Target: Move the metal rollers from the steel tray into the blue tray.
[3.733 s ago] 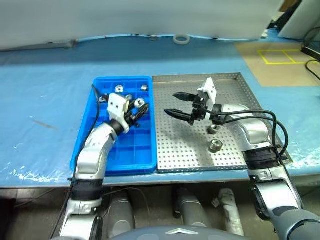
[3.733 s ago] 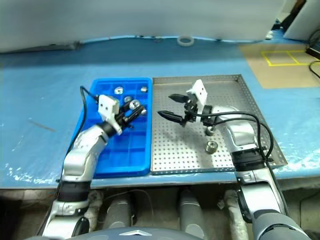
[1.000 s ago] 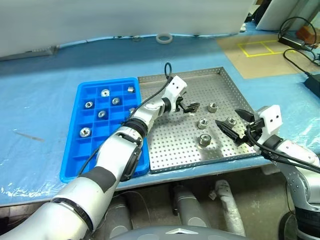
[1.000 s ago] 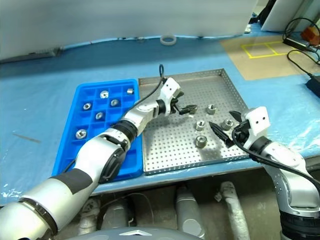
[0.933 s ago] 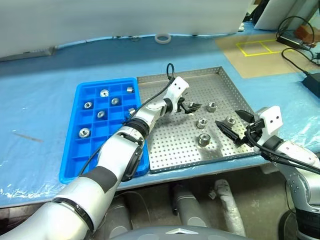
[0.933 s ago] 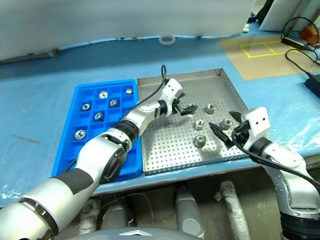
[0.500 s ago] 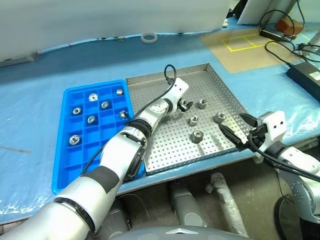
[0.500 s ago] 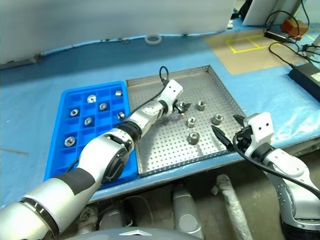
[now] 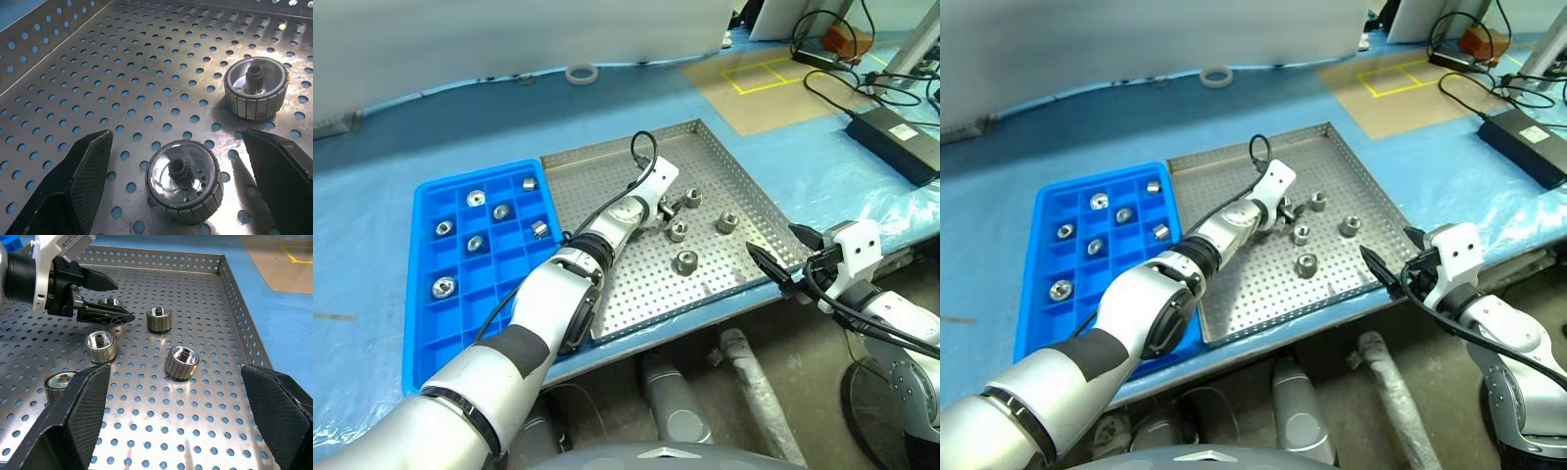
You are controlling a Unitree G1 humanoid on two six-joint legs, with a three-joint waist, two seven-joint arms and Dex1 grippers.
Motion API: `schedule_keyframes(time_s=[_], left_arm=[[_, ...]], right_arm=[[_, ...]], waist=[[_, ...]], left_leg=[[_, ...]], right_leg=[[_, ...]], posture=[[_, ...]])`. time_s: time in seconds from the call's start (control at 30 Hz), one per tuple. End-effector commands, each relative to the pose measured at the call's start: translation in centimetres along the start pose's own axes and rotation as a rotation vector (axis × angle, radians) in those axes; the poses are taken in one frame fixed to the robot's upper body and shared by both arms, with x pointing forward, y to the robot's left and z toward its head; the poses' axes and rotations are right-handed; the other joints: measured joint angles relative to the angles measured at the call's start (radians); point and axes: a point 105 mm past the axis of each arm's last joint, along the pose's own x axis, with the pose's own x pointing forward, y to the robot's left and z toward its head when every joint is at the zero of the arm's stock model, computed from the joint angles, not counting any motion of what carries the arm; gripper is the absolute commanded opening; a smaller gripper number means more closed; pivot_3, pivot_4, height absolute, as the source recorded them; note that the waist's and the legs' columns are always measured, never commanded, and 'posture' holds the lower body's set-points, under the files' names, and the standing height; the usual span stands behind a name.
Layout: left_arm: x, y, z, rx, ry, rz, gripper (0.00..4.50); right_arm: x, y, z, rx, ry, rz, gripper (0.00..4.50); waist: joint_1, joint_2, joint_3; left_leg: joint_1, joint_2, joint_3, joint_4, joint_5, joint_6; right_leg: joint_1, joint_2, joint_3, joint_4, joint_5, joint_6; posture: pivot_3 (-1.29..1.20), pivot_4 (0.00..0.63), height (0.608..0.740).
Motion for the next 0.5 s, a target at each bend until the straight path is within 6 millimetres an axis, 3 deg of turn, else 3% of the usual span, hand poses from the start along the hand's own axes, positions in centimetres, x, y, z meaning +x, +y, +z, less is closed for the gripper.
schedule_keyframes(time_s=[0.03,0.1,0.27,0.4,0.5], left_arm=[[0.0,0.2,-0.5,-0.051,0.015,0.013,4.06],[-0.1,0.0,-0.9,-0.084,0.027,0.003,3.58],[-0.1,0.2,-1.2,-0.156,0.035,0.004,1.83],[-0.1,-0.3,-0.1,-0.166,-0.025,-0.062,1.7],[-0.3,-0.1,1.9,-0.286,-0.128,-0.11,1.7]], right_arm=[[-0.5,-0.3,1.7,-0.046,-0.058,-0.017,4.5],[-0.4,-0.3,1.7,-0.047,-0.058,-0.015,4.5],[-0.1,-0.4,1.7,-0.049,-0.06,-0.009,4.5],[0.4,-0.1,1.8,-0.047,-0.069,0.014,4.5],[1.1,0.4,2.1,-0.038,-0.086,0.049,4.5]], waist=[[-0.004,0.002,-0.001],[-0.008,0.002,-0.001],[-0.015,0.004,-0.003],[-0.02,0.006,-0.003],[-0.023,0.006,-0.003]], left_leg=[[-0.001,0.0,-0.001,0.0,0.0,0.0],[-0.001,0.0,-0.002,0.0,-0.001,0.001],[-0.004,-0.002,-0.007,0.001,0.001,0.005],[-0.004,-0.003,-0.008,0.001,0.001,0.005],[-0.004,-0.005,-0.009,0.0,0.0,0.006]], right_leg=[[0.001,0.0,-0.002,-0.003,0.0,0.0],[0.002,-0.002,-0.005,-0.004,0.0,0.0],[0.005,-0.007,-0.014,-0.004,0.0,0.0],[0.006,-0.008,-0.016,-0.004,0.0,0.0],[0.006,-0.013,-0.018,-0.004,0.0,0.0]], posture=[[-0.79,0.15,0.74],[-0.79,0.15,0.74],[-0.77,0.15,0.74],[-0.75,0.15,0.74],[-0.71,0.15,0.74]])
